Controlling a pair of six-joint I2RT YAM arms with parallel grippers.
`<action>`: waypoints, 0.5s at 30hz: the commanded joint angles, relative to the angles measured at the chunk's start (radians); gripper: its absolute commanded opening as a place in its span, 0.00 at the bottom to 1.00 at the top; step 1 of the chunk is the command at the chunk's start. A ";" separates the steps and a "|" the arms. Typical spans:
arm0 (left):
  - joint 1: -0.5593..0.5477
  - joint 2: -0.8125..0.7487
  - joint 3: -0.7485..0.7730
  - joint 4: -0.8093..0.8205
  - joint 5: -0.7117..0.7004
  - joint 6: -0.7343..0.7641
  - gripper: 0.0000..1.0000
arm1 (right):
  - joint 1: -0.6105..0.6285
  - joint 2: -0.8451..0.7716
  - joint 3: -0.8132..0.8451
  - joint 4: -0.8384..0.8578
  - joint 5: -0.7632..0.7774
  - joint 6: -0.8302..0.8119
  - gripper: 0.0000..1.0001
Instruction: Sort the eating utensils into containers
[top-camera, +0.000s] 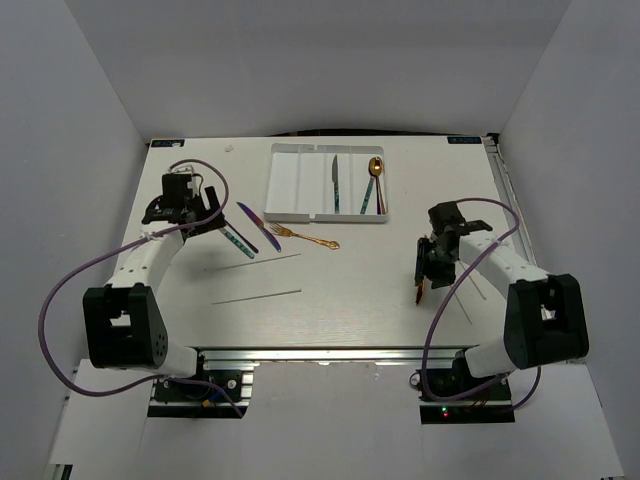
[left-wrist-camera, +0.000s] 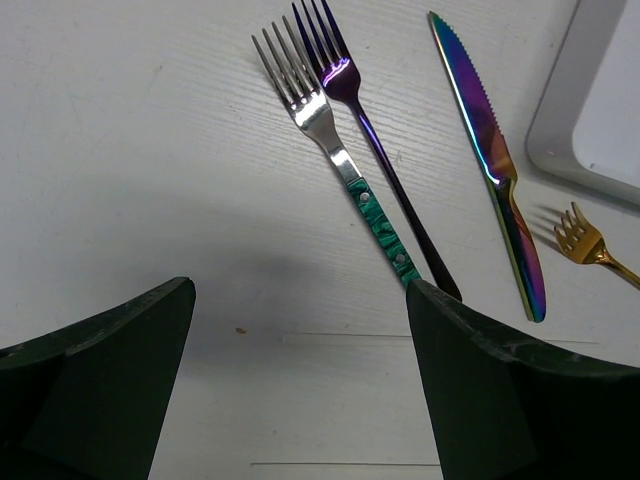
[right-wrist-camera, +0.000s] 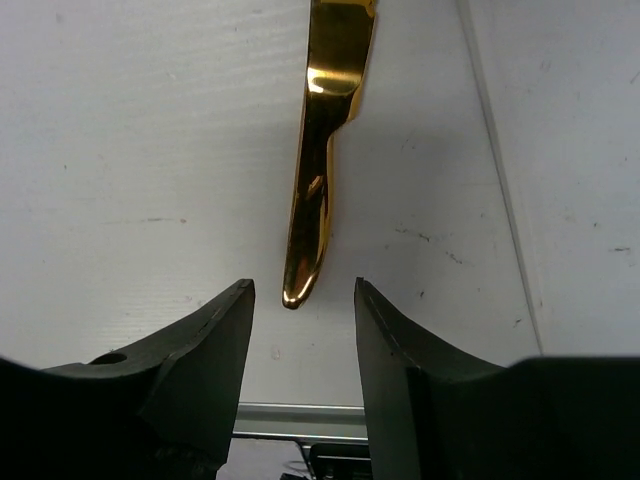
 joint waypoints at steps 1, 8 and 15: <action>0.002 0.008 0.026 0.005 -0.016 -0.001 0.98 | 0.002 0.052 0.064 0.060 0.034 0.031 0.51; 0.002 -0.003 0.028 0.005 -0.037 0.005 0.98 | -0.001 0.203 0.156 0.095 0.061 0.042 0.48; 0.002 -0.043 -0.008 0.008 -0.060 0.010 0.98 | 0.001 0.290 0.163 0.098 0.096 0.045 0.40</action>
